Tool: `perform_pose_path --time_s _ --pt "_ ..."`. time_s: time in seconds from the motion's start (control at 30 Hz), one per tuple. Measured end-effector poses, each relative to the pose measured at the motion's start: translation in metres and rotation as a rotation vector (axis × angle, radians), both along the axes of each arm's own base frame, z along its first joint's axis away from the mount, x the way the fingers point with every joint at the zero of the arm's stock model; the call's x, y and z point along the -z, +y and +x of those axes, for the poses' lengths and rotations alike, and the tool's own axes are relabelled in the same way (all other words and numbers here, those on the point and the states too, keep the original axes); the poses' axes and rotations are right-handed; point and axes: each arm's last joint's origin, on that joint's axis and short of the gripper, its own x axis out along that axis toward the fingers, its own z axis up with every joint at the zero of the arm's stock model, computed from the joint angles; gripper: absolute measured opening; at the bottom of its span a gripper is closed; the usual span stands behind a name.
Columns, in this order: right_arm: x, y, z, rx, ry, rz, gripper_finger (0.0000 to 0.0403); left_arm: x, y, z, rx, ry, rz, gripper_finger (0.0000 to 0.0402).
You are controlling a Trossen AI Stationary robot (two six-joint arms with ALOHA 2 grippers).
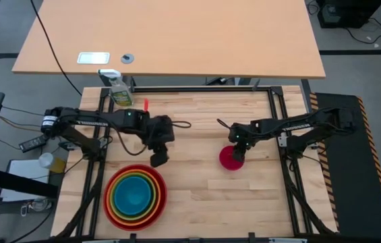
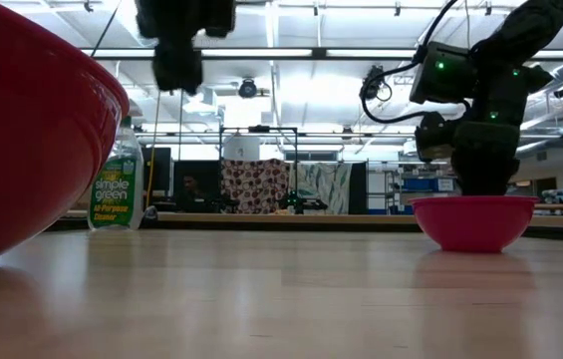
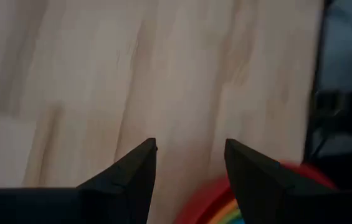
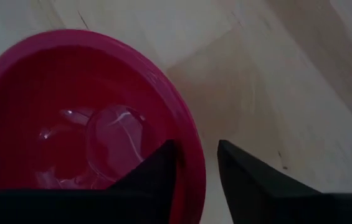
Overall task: Nest bowls inside each other
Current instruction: Stack the pink bowl on top of the blue bowl
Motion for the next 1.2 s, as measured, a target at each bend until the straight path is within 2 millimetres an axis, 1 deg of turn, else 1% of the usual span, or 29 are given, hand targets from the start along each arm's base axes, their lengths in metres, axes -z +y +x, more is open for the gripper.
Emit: perform_pose_path --time_s 0.1,0.23,0.33,0.53,0.63,0.77,0.83,0.9,0.97,1.03,1.2 --pt "0.000 0.000 0.000 0.003 -0.001 0.001 0.0114 -0.012 -0.002 0.006 0.010 -0.139 0.001 0.0192" --pt "0.000 0.000 0.000 0.002 -0.002 0.004 0.0096 -0.022 -0.004 0.009 0.017 -0.250 0.022 0.0192" --pt "0.000 0.000 0.000 0.001 0.000 0.014 0.0084 -0.027 -0.006 0.005 0.016 -0.275 0.062 0.0191" --pt "0.000 0.001 0.000 -0.004 -0.005 0.024 0.0064 -0.032 -0.012 -0.010 0.008 -0.245 0.152 0.0191" --pt "0.000 0.001 0.001 -0.003 -0.009 0.025 0.0052 -0.034 -0.018 -0.017 0.012 -0.224 0.163 0.0191" --pt "-0.001 0.001 0.002 -0.006 -0.024 0.029 0.0030 -0.027 -0.030 -0.026 0.062 -0.159 0.154 0.0191" --pt "-0.001 0.001 0.002 -0.007 -0.029 0.030 0.0020 -0.015 -0.035 -0.036 0.058 -0.117 0.138 0.0191" --pt "-0.002 0.001 0.003 -0.006 -0.033 0.032 0.0016 -0.005 -0.037 -0.043 0.025 -0.128 0.110 0.0191" --pt "-0.002 0.001 0.003 0.000 -0.038 0.034 0.0016 0.008 -0.037 -0.054 -0.030 -0.112 0.077 0.0191" --pt "-0.002 0.001 0.003 0.006 -0.039 0.037 0.0017 0.015 -0.034 -0.062 -0.108 -0.141 0.061 0.0191" --pt "-0.003 0.002 0.006 0.008 -0.070 0.068 0.0018 0.011 -0.027 -0.086 -0.337 -0.291 0.076 0.0191"
